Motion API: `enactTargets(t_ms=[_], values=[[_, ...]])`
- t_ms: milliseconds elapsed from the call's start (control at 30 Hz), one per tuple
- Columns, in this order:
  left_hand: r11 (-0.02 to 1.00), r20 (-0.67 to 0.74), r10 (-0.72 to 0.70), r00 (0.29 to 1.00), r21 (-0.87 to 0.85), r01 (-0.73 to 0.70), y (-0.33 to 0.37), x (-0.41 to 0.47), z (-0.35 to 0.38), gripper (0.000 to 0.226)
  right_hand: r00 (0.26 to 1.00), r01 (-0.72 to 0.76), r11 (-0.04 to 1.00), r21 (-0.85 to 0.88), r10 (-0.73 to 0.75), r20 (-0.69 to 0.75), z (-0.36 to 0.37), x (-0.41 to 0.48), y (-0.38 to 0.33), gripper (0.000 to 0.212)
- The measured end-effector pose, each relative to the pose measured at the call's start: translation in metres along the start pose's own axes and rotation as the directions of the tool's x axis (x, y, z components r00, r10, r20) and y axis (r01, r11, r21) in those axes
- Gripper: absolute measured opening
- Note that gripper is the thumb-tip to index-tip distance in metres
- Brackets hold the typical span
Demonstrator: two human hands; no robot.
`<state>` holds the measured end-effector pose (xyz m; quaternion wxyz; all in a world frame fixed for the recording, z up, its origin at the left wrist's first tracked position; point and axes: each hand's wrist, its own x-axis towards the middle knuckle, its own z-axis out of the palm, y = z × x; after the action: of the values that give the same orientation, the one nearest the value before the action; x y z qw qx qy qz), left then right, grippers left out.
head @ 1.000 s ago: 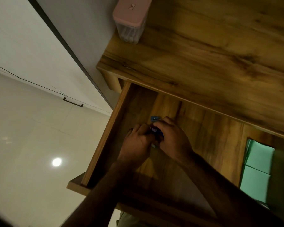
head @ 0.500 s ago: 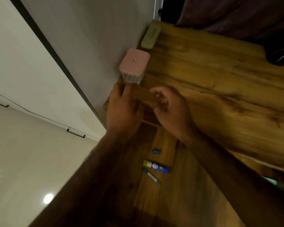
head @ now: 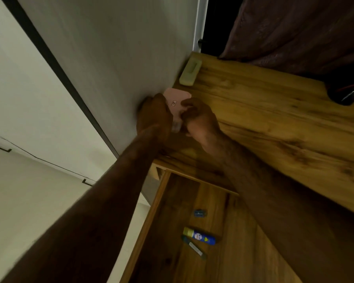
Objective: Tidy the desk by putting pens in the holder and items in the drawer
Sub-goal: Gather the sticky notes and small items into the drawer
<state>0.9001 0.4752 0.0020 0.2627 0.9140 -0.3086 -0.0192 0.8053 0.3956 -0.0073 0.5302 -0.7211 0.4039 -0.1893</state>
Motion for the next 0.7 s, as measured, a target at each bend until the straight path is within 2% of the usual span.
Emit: enactTargets(t_ms=[100,167,300,367,433,533,700], values=[[0.995,-0.021,-0.018,1.000,-0.100,0.016,-0.001,-0.002,-0.004,0.026,0.994,-0.028,0.999,0.025,0.030,-0.109,-0.001,0.001,-0.001,0.020],[0.984,-0.011,-0.053,0.999,-0.173,0.050,-0.002,-0.009,-0.005,0.025,0.985,-0.064,0.997,0.049,0.071,-0.159,-0.004,-0.003,-0.002,0.024],[0.944,-0.030,-0.030,0.999,-0.328,0.018,-0.007,-0.048,-0.019,0.030,0.987,-0.049,0.992,0.118,0.066,-0.145,-0.015,-0.032,-0.003,0.031],[0.919,-0.019,-0.019,1.000,-0.393,0.010,-0.008,-0.075,-0.033,0.037,0.992,-0.039,0.987,0.159,0.058,-0.114,-0.026,-0.060,-0.004,0.048],[0.905,0.037,0.034,0.999,-0.426,-0.015,-0.012,-0.105,-0.044,0.039,0.995,-0.062,0.991,0.117,0.072,-0.076,-0.037,-0.094,0.001,0.060],[0.911,0.145,0.113,0.983,-0.410,-0.044,-0.023,-0.152,-0.050,0.043,0.995,-0.100,0.994,0.042,0.101,-0.021,-0.047,-0.146,0.021,0.055],[0.927,0.326,0.162,0.931,-0.373,-0.031,-0.048,-0.227,-0.043,0.056,0.973,-0.213,0.977,-0.014,0.214,0.082,-0.050,-0.225,0.062,0.050]])
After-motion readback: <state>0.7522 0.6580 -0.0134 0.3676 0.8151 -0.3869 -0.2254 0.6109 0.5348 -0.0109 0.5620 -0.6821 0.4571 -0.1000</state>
